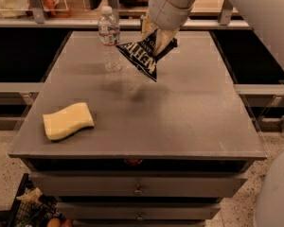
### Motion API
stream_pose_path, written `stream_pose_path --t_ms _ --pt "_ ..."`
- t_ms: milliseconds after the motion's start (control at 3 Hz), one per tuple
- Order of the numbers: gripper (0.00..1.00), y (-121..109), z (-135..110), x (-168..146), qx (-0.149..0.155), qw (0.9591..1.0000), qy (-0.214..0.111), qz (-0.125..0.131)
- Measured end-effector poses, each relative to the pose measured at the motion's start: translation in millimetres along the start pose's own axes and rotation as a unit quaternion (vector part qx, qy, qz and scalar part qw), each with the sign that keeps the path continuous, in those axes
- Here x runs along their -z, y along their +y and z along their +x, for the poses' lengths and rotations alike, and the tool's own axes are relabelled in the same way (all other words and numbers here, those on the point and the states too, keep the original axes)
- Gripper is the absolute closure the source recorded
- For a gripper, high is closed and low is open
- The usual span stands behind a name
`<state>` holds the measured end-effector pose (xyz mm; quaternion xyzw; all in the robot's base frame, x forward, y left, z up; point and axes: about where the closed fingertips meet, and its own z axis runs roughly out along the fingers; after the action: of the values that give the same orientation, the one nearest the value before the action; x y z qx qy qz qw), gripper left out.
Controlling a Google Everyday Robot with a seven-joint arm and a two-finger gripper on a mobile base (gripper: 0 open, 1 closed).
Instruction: Move blue chip bag near water bottle
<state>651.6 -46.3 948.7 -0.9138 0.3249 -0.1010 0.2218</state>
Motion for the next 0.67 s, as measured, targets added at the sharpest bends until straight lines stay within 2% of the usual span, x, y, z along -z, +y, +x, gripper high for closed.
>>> stream_pose_path --t_ms 667 --pt "1.00 -18.9 -15.8 -20.8 0.012 0.9995 -0.022 0.020"
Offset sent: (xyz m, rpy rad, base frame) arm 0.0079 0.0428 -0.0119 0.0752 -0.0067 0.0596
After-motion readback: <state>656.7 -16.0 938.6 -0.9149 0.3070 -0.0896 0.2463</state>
